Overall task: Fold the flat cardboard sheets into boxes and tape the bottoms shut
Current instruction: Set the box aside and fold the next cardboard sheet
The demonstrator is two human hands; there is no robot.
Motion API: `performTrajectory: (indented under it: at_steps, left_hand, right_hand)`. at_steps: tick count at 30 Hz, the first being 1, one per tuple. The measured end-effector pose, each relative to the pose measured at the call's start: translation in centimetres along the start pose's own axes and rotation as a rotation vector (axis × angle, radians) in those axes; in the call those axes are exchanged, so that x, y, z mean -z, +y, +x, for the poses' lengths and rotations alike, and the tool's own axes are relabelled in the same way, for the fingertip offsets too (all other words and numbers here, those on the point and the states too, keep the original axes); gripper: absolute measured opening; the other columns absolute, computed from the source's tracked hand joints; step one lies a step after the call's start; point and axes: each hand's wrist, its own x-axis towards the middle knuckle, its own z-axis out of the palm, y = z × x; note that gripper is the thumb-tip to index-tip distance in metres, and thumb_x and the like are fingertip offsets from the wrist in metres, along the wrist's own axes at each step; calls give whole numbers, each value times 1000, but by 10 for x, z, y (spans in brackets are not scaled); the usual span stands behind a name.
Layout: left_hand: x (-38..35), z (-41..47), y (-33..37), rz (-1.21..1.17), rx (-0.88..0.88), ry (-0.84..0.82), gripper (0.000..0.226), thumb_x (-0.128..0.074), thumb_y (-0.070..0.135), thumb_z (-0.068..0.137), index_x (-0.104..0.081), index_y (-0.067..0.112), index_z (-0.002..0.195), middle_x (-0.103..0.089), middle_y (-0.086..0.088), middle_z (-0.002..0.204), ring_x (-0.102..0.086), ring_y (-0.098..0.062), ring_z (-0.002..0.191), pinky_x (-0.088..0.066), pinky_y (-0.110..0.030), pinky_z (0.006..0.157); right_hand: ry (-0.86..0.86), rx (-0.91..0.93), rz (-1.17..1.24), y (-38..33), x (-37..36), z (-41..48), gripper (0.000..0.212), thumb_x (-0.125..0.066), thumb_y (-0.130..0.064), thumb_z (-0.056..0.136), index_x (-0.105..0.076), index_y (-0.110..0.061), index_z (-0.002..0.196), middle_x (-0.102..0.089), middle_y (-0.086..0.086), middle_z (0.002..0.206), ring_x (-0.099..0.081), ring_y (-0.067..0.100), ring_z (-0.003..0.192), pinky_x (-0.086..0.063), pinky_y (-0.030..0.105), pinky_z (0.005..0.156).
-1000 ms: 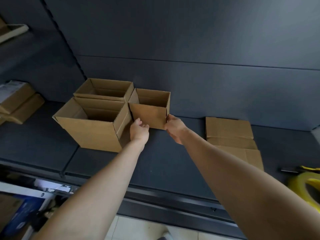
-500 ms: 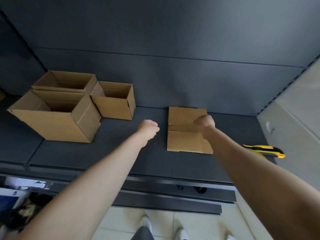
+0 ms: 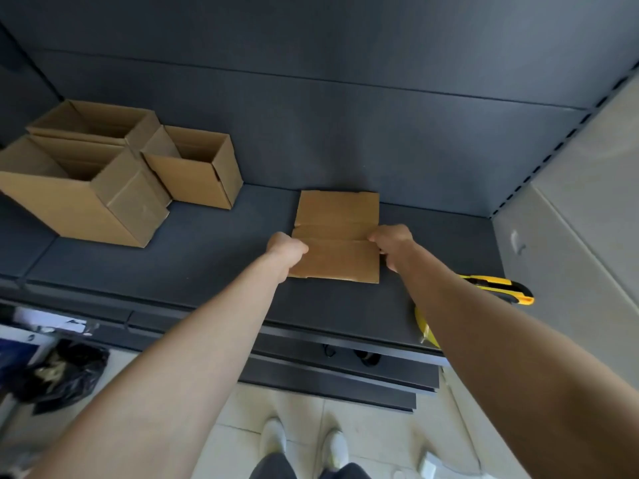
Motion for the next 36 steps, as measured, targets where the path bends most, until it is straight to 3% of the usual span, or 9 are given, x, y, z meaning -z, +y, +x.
performTrajectory:
  at_steps: [3, 9, 14, 17, 20, 27, 30, 33, 36]
  left_hand:
    - [0, -7, 0, -28, 35, 0, 34, -61, 12, 89, -56, 2, 121, -59, -11, 123, -57, -26, 109, -46, -34, 87]
    - [0, -32, 14, 71, 39, -139, 31, -65, 19, 89, -54, 6, 115, -57, -11, 113, -57, -24, 94, -51, -37, 85]
    - [5, -60, 58, 1, -253, 46, 63, -57, 35, 92, -29, 9, 142, -39, -10, 141, -48, -28, 119, -41, -33, 91]
    - [9, -77, 75, -62, -397, 44, 76, -56, 45, 90, -16, 15, 148, -23, -4, 152, -37, -25, 131, -34, -33, 92]
    - [9, -88, 75, -94, -403, 9, 77, -59, 48, 87, -21, 15, 146, -32, -6, 146, -44, -28, 126, -40, -38, 97]
    - [14, -91, 39, -106, -281, -24, 59, -66, 33, 85, -41, 6, 131, -49, -7, 131, -50, -23, 104, -48, -40, 94]
    - [17, -92, 36, -101, -280, -29, 57, -69, 31, 84, -41, 7, 128, -50, -5, 122, -47, -21, 97, -45, -35, 84]
    - [19, -92, 35, -111, -279, -45, 49, -69, 28, 84, -43, 8, 120, -48, -2, 114, -46, -20, 94, -39, -33, 77]
    - [17, -93, 31, -147, -271, -50, 49, -68, 24, 84, -43, 7, 122, -46, -2, 114, -46, -21, 97, -42, -35, 80]
  right_hand:
    - [-35, -41, 128, -7, 10, -8, 8, -60, -3, 87, -57, -7, 92, -56, 6, 86, -53, 15, 68, -46, 25, 57]
    - [-20, 140, -23, -36, 33, -38, 30, -59, -2, 89, -57, 7, 118, -62, 24, 119, -61, 39, 109, -50, 54, 92]
    - [111, 396, -303, -56, 51, -70, 30, -62, -1, 83, -65, -10, 112, -63, 6, 109, -58, 21, 95, -46, 26, 77]
    - [149, 520, -471, -57, 51, -93, 34, -53, 1, 85, -67, -15, 112, -66, 4, 107, -60, 21, 97, -49, 27, 77]
    - [143, 581, -573, -49, 46, -110, 37, -47, 0, 88, -67, -17, 114, -67, 3, 111, -62, 22, 99, -50, 27, 78]
    - [86, 529, -582, -14, 45, -128, 31, -53, -3, 89, -67, -17, 113, -68, 3, 111, -63, 21, 101, -52, 30, 86]
    - [181, 486, -589, -7, 51, -131, 23, -60, -28, 91, -66, -26, 114, -68, -3, 109, -58, 20, 107, -41, 39, 99]
    - [303, 340, -590, 0, 62, -130, 37, -47, -55, 92, -63, -25, 107, -62, -1, 98, -52, 23, 98, -38, 39, 92]
    - [330, 198, -477, 6, 69, -128, 44, -42, -50, 96, -56, -9, 91, -53, 8, 81, -49, 25, 81, -39, 36, 75]
